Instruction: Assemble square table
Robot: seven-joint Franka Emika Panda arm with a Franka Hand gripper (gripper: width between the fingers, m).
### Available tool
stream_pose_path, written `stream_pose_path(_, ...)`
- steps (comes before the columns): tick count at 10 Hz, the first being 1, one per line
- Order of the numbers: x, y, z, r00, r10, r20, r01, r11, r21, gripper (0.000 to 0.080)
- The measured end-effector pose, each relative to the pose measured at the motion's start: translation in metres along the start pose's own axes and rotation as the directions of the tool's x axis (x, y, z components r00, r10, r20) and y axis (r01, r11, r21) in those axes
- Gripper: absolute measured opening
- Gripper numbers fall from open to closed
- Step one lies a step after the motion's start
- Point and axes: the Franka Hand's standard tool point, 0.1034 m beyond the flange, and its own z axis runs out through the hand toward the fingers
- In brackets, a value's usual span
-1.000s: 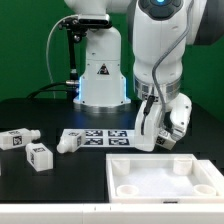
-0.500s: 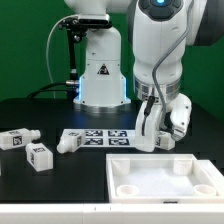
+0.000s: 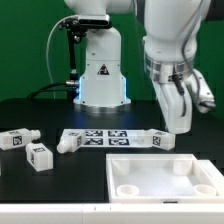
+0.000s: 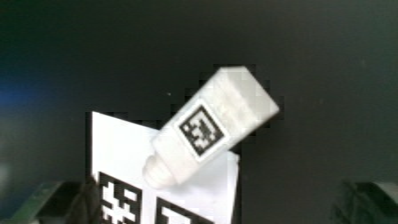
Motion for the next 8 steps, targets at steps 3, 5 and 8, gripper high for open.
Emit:
stream_pose_path(3, 0.002, -0.001, 0.002, 0.975, -0.222, 0.000, 0.222, 0.975, 0.000, 0.0649)
stream_pose_path(5, -0.010, -0.008, -0.002, 0.830, -0.556, -0.043, 0.555, 0.831, -0.032, 0.0649)
stream_pose_path(8, -0.009, -0.011, -0.003, 0.584, -0.811, -0.026, 0.810, 0.585, -0.047, 0.0649)
